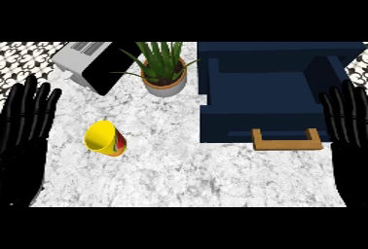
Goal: Pick up the cup, place it into the drawer and close the drawer
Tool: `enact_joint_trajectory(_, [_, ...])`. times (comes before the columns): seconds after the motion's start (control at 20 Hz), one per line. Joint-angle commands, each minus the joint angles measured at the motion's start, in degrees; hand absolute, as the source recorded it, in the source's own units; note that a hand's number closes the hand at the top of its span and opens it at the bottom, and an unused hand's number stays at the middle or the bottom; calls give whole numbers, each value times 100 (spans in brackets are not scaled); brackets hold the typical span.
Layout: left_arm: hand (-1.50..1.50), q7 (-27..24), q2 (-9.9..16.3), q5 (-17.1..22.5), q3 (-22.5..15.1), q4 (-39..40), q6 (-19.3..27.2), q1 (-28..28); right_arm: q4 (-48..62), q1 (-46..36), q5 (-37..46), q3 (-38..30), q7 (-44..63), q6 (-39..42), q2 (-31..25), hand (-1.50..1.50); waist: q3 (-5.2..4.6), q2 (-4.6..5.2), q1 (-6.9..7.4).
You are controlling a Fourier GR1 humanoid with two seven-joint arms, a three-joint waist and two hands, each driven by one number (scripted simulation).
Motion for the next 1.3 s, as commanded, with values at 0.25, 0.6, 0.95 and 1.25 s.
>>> enact_joint_trajectory(0.25, [-150,-730,1147,2391,461,657,-2615,-104,111,-271,-72,-122,-331,163,-125,-150,-195,128,5])
enact_joint_trajectory(0.6, [-150,165,1612,3872,1232,2888,-3197,-716,359,-538,-593,-105,702,778,-560,-150,-181,124,-66])
enact_joint_trajectory(0.95, [-150,-411,1473,2756,1147,4479,-3600,-1346,813,-1184,-540,-242,625,770,-508,-150,-178,110,-48])
enact_joint_trajectory(1.25, [-150,-1255,1340,1751,1116,5661,-3662,-1580,1535,-1533,-743,-573,252,1019,-634,-150,-179,118,-44])
